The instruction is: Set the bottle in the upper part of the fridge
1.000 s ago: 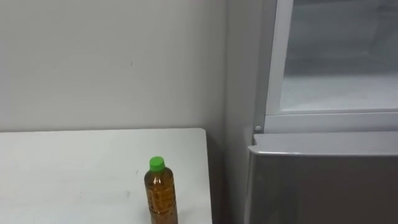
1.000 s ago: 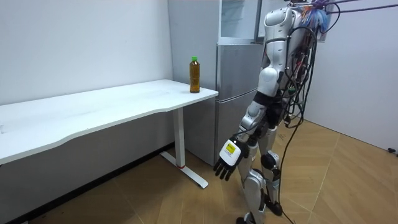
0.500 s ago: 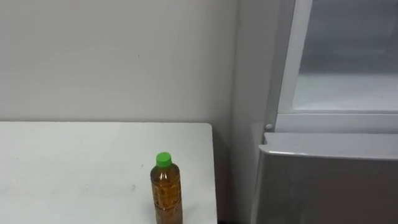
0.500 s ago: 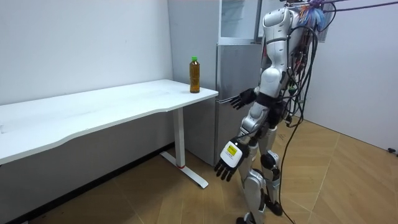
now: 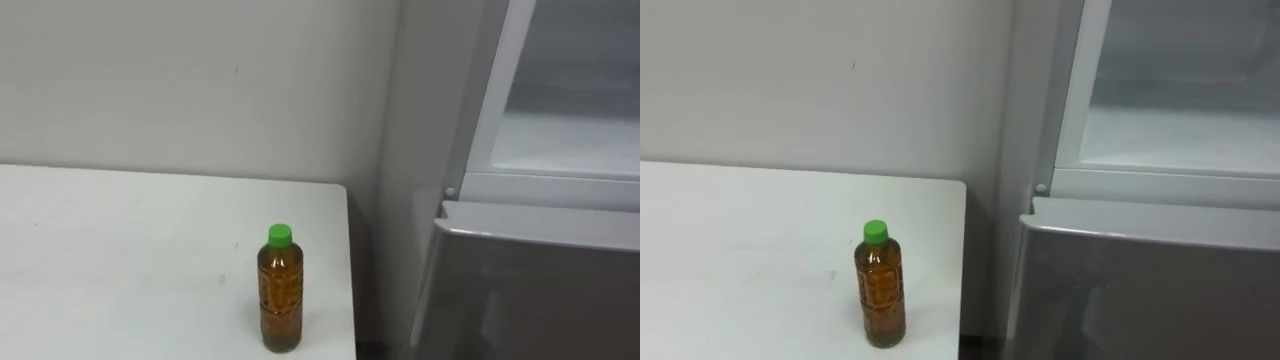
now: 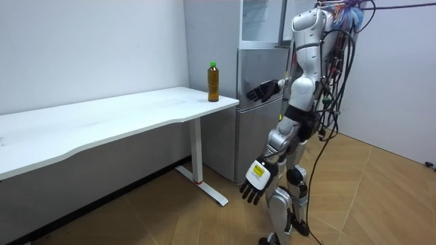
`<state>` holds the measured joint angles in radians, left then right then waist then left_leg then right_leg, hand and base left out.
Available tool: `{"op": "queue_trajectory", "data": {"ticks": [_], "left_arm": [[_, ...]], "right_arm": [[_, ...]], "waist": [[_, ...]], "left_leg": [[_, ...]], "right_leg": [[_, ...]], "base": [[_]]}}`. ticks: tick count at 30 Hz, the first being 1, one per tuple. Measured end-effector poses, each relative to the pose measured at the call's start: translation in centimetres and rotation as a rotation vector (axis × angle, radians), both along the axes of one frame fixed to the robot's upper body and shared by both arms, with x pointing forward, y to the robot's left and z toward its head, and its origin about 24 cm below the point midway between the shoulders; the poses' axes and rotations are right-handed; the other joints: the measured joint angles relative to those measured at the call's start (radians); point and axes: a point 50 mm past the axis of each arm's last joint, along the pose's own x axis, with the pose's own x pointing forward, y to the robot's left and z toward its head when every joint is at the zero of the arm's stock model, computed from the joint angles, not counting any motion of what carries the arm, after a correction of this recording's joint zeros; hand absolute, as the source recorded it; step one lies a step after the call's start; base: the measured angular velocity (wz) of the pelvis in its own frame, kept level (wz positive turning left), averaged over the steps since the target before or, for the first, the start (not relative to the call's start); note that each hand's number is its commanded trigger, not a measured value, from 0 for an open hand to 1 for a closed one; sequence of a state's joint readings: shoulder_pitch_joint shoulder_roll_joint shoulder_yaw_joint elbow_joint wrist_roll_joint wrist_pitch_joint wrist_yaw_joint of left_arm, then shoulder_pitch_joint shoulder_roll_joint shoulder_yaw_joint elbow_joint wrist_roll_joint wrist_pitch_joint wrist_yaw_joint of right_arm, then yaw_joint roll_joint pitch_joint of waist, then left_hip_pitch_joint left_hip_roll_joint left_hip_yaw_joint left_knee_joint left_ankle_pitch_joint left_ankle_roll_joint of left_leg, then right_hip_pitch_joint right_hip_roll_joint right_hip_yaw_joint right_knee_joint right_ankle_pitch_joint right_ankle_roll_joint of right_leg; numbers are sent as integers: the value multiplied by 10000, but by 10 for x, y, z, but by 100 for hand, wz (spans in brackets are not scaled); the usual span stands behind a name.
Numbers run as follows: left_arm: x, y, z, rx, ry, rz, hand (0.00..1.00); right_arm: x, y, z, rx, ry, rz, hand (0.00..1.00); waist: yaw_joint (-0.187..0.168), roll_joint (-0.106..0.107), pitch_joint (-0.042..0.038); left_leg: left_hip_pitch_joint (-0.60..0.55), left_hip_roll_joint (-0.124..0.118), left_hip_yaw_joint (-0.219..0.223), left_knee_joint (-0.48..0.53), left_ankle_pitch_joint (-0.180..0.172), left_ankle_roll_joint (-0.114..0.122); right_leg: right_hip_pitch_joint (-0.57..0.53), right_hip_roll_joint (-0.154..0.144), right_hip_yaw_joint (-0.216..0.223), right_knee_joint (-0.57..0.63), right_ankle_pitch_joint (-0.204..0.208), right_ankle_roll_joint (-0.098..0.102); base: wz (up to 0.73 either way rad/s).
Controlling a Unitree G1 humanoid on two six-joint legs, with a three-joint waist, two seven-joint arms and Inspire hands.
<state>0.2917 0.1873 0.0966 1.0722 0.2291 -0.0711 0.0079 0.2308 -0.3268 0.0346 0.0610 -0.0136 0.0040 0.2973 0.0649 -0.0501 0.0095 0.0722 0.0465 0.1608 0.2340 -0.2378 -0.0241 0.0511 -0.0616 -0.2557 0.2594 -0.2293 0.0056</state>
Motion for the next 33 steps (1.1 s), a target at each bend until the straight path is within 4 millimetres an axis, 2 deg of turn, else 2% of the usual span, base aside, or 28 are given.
{"op": "queue_trajectory", "data": {"ticks": [2,4,5,9,10,12,16,19,25,33], "left_arm": [[-5,0,0,10,100,29,0],[-5,2,1,66,117,30,0],[-6,3,1,81,126,27,0],[-6,7,2,192,179,12,0],[-6,7,2,194,178,7,0],[-5,7,2,190,178,-15,0],[-3,7,2,211,107,-92,0],[2,8,4,252,-125,-172,0],[6,8,4,300,-230,-224,0],[10,9,5,335,-209,-234,0]], "right_arm": [[5,4,16,-17,-597,447,0],[12,6,40,-28,-1601,767,0],[15,7,45,16,-1803,788,0],[21,15,65,867,-2679,979,0],[25,19,74,1192,-3082,1153,0],[32,24,90,1644,-3839,1396,0],[41,33,123,2856,-5437,1849,0],[44,35,132,3613,-5884,1938,0],[43,40,132,4657,-5826,1972,0],[43,44,129,4766,-5639,2222,0]], "waist": [[20,41,-37],[76,79,-54],[108,86,-61],[200,47,-63],[213,1,-78],[205,-1,-46],[248,-103,-68],[269,-104,-75],[280,-76,-60],[339,15,-44]], "left_leg": [[32,8,29,-4,0,0],[103,11,28,-80,3,0],[120,11,32,-110,6,2],[324,3,9,-112,8,5],[271,3,0,-113,8,5],[233,5,-11,-111,11,10],[167,5,-89,-108,10,11],[47,40,-95,-87,10,11],[-37,86,-89,-43,9,8],[-87,96,-92,-1,8,6]], "right_leg": [[-1,9,12,97,4,-8],[22,12,17,132,4,-9],[42,17,30,134,4,-9],[239,17,42,-16,4,-8],[203,17,35,-22,4,-8],[165,22,48,-19,9,-11],[168,45,27,-97,15,-1],[202,107,-8,-239,153,-7],[173,130,-89,-235,184,-8],[171,127,-170,-245,205,-38]], "base": [[-7],[0],[0],[2],[0],[0],[5],[1],[0],[0]]}}
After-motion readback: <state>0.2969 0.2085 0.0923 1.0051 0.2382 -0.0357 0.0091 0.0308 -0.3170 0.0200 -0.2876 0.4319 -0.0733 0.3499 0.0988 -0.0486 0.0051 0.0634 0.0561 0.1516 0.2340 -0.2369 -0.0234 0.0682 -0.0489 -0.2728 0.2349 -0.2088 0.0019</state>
